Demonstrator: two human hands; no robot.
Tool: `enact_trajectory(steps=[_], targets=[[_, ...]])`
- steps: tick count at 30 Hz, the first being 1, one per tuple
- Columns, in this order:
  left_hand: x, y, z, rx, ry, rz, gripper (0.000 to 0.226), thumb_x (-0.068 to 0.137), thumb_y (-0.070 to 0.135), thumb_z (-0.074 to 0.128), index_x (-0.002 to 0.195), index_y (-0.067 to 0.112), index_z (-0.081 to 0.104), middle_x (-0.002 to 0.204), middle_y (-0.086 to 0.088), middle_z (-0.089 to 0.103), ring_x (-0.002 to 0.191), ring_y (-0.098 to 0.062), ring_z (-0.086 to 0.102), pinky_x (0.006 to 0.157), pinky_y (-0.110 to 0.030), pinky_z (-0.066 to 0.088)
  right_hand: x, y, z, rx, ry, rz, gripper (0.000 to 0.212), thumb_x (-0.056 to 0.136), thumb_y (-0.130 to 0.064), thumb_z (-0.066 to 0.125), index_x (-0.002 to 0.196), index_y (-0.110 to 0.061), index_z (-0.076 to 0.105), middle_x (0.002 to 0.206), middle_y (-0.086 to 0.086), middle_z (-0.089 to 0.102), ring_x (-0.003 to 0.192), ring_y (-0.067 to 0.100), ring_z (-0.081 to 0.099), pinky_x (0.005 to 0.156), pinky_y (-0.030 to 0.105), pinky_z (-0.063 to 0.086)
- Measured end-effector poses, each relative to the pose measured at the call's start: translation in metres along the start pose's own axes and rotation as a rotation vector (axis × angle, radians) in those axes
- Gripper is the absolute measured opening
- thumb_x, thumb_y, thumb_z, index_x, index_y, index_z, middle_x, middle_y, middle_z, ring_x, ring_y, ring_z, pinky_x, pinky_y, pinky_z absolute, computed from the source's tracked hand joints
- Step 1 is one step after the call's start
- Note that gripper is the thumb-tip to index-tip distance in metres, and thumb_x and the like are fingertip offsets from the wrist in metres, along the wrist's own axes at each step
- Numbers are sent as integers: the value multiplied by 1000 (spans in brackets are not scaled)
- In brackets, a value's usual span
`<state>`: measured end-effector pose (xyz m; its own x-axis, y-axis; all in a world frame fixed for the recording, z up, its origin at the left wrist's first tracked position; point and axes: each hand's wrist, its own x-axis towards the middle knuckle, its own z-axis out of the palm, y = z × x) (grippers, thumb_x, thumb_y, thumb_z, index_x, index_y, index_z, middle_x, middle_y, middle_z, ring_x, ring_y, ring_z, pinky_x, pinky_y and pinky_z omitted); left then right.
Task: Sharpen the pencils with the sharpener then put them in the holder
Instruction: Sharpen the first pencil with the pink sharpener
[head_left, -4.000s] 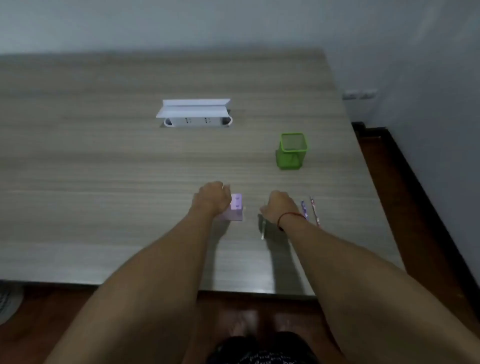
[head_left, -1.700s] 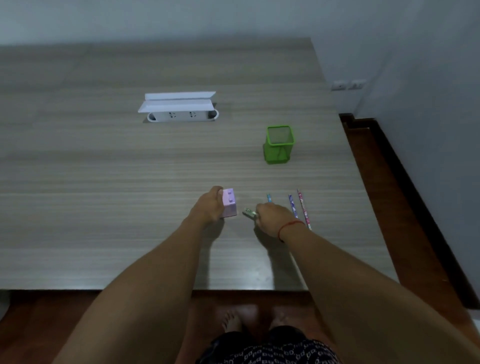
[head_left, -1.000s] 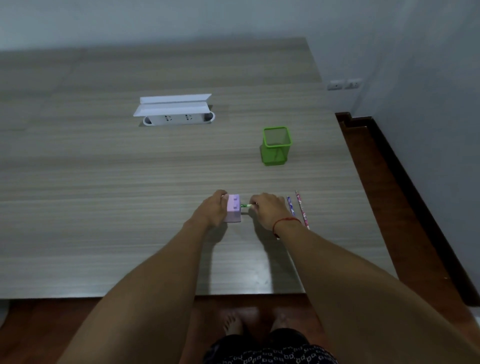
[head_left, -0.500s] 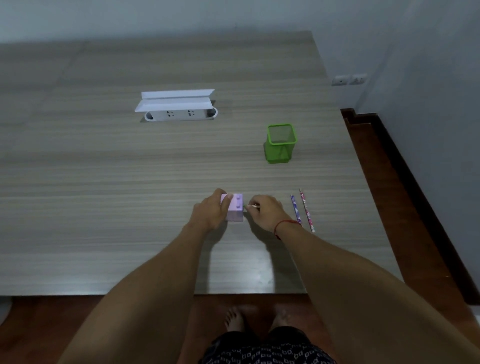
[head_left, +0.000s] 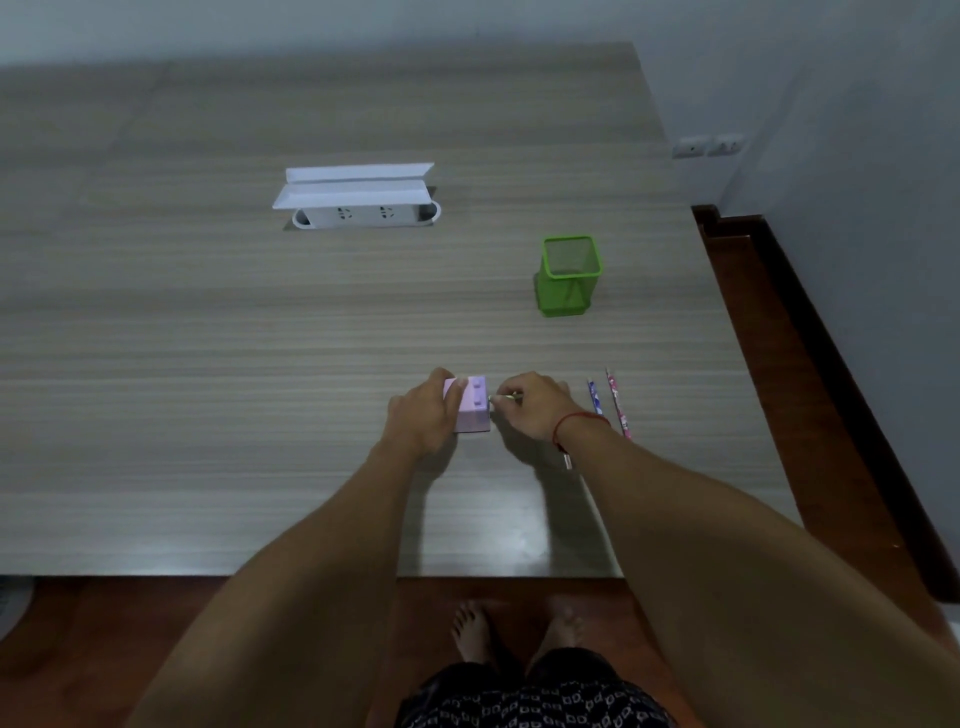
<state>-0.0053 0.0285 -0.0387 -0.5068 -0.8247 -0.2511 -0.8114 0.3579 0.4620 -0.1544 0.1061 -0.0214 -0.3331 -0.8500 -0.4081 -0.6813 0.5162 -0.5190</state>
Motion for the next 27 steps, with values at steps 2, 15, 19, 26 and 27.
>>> enact_trajectory(steps=[2,15,19,26,27], targets=[[-2,0,-1,20,2,1,37,100,43,29,117,17,50,113,-11,67,108,-32,60,95,-40,36,1,-3,0,4,-22,0,26,95,-33,50,106,-21,71,120,3,68,118,26,56,107,36,31],[-7,0,-5,-21,-6,-27,38,98,50,30,114,24,52,112,-9,66,108,-30,59,95,-42,34,-4,6,-3,97,-1,50,21,93,-32,55,98,-18,70,113,7,69,110,29,59,103,42,42],[-12,5,-3,-13,22,-19,35,98,49,29,112,26,51,109,-9,67,105,-32,59,92,-41,35,-5,2,0,58,46,32,20,93,-29,54,93,-20,71,106,6,71,107,28,60,103,41,40],[-19,-3,-16,-187,34,-89,48,100,42,28,140,17,41,143,-8,49,131,-28,46,109,-42,36,-18,-16,3,-241,196,-91,35,89,-23,53,122,-14,60,124,10,62,118,29,53,101,34,35],[-23,-6,-20,-204,98,-90,43,100,38,31,133,15,48,137,-9,53,127,-29,50,105,-42,39,-20,-19,3,-241,169,-110,39,87,-22,54,126,-14,55,126,11,60,119,30,52,101,35,35]])
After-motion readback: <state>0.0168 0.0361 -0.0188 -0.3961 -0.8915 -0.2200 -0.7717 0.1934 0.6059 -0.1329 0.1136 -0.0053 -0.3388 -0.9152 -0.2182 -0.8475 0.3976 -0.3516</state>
